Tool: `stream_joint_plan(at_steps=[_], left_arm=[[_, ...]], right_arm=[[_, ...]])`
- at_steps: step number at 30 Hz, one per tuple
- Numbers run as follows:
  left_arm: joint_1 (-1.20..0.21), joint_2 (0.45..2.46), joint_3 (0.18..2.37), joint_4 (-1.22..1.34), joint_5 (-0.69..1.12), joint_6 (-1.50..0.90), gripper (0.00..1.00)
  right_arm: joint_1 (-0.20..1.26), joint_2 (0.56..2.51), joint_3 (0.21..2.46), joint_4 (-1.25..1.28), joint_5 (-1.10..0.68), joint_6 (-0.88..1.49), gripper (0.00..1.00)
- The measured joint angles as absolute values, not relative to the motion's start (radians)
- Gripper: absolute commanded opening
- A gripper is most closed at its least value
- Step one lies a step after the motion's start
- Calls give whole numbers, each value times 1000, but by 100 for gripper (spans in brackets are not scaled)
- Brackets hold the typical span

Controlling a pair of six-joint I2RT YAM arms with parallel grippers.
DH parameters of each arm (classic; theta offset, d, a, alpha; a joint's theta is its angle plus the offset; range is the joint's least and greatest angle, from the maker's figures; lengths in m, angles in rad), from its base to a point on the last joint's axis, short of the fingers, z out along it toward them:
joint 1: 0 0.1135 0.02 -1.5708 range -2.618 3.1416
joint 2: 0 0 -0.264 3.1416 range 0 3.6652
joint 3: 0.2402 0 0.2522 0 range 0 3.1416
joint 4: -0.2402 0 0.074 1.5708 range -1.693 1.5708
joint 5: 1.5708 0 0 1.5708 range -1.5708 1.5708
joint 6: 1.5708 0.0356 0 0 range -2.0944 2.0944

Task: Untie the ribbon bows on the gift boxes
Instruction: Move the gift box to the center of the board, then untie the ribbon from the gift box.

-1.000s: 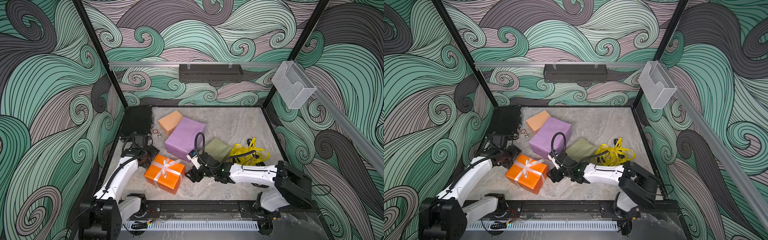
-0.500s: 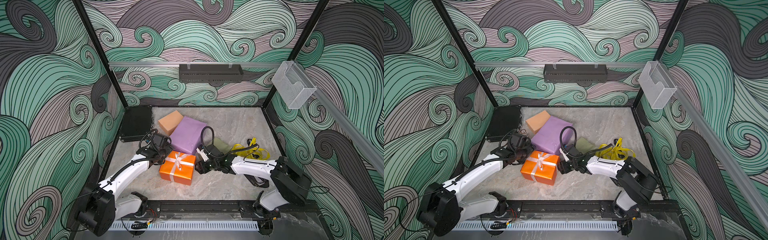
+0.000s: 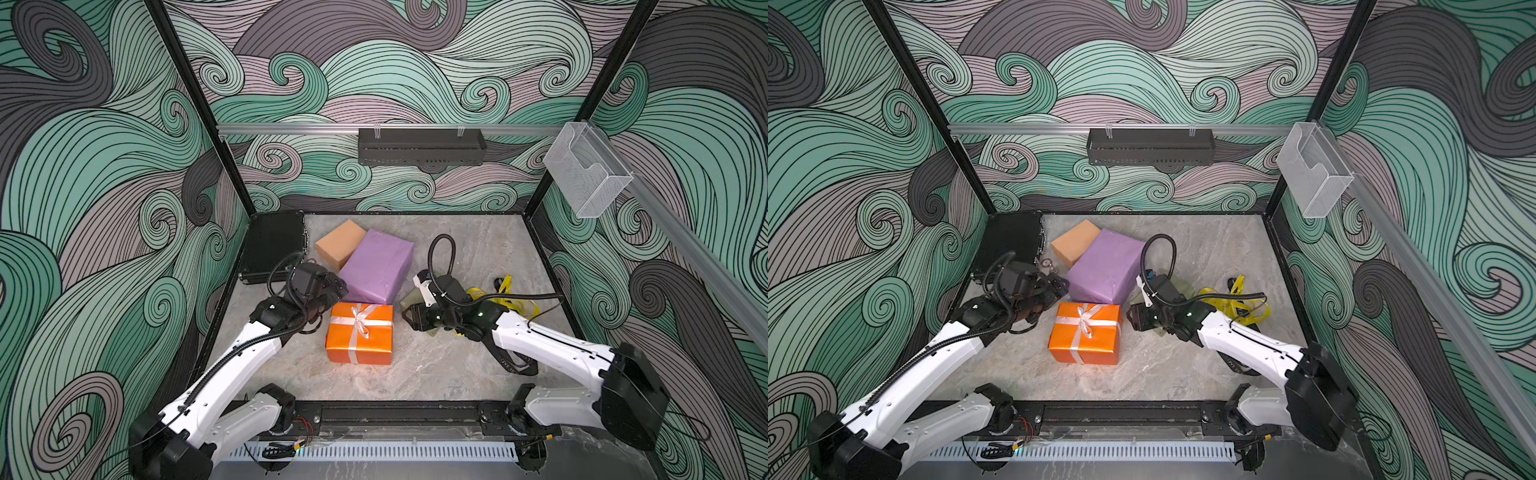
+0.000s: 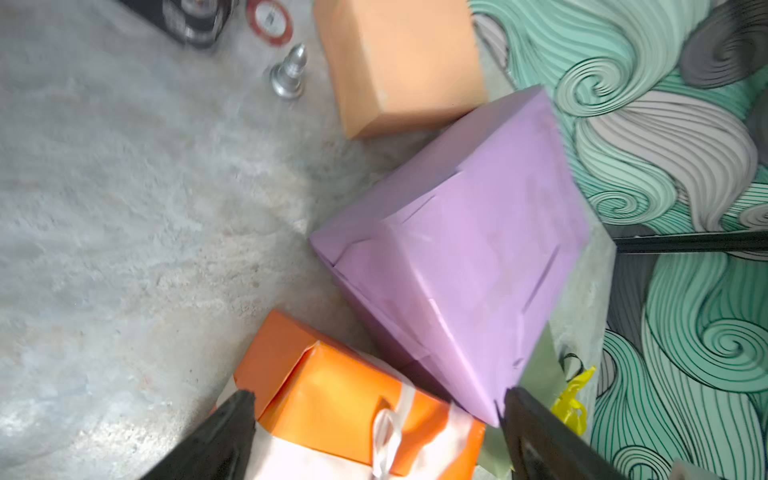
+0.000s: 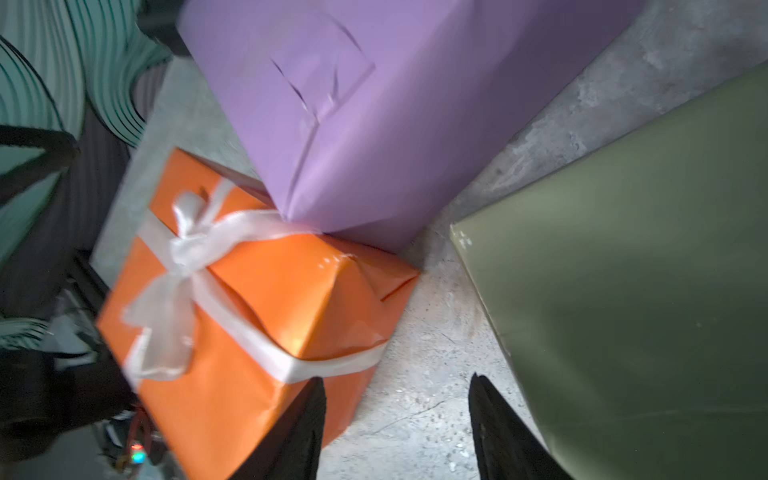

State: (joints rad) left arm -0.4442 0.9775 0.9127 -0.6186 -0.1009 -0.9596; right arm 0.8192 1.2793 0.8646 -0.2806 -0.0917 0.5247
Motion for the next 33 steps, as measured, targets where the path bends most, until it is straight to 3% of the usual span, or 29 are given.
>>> stream_joint_plan(at_steps=[8, 15, 23, 26, 33], left_arm=[[-382, 966, 919, -689, -65, -657, 71], [-291, 945, 831, -714, 38, -537, 67], [-306, 1018, 918, -797, 128, -469, 65], [-326, 995, 904, -794, 128, -450, 64], [-374, 947, 847, -793, 128, -435, 64]], right_arm=[[998, 1576, 1341, -524, 29, 586, 47], [1041, 1818, 1528, -697, 121, 604, 55], [1056, 1912, 1625, -777, 167, 614, 58], [1060, 1924, 1636, -791, 180, 614, 48], [1061, 1950, 1673, -802, 186, 627, 8]])
